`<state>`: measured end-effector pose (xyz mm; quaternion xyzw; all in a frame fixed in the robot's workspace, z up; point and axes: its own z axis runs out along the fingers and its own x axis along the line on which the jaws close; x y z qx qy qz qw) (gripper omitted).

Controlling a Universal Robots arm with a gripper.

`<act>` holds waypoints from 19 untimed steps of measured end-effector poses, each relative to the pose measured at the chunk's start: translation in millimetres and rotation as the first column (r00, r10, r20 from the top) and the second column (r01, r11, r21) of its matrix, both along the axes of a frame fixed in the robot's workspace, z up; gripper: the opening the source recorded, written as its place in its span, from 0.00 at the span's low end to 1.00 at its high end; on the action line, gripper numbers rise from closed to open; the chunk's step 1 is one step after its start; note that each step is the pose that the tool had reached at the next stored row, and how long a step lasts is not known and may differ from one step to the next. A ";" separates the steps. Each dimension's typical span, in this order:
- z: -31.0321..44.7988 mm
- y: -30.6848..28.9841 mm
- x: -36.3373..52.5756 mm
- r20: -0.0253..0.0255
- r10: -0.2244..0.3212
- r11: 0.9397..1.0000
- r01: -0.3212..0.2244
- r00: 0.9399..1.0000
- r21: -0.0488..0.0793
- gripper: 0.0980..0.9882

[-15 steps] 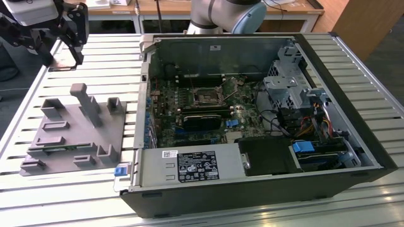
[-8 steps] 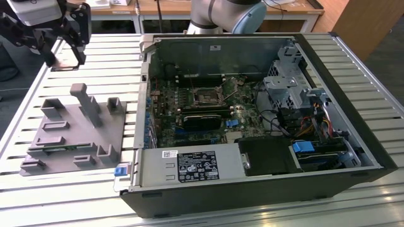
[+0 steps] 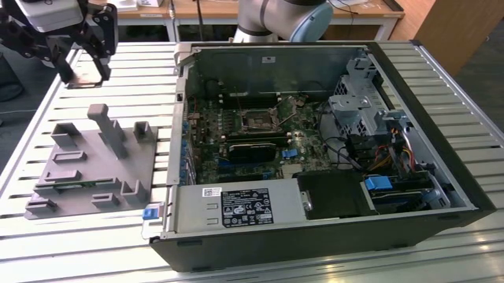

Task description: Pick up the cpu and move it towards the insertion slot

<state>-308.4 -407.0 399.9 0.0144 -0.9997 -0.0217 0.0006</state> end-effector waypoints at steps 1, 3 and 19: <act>0.0 0.0 0.5 0.000 0.000 1.000 0.000 1.000 0.000 0.50; 0.0 0.0 1.8 0.000 0.000 1.000 0.000 1.000 0.000 0.50; 0.1 0.0 12.8 0.000 0.000 1.000 0.000 1.000 0.000 0.50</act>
